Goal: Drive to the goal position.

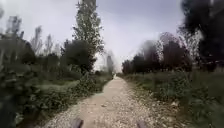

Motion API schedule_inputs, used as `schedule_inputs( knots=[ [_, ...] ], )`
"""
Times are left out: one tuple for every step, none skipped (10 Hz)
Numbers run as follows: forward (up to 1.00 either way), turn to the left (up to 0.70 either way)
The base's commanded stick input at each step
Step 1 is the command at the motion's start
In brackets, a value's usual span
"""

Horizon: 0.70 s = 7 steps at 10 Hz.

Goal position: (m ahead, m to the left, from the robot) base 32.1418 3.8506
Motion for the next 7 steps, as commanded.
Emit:
schedule_inputs(
  knots=[
    [0.85,0.0],
    [0.85,0.0],
    [0.85,0.0],
    [0.85,0.0],
    [0.85,0.0],
    [0.85,0.0],
    [0.85,0.0]
  ],
)
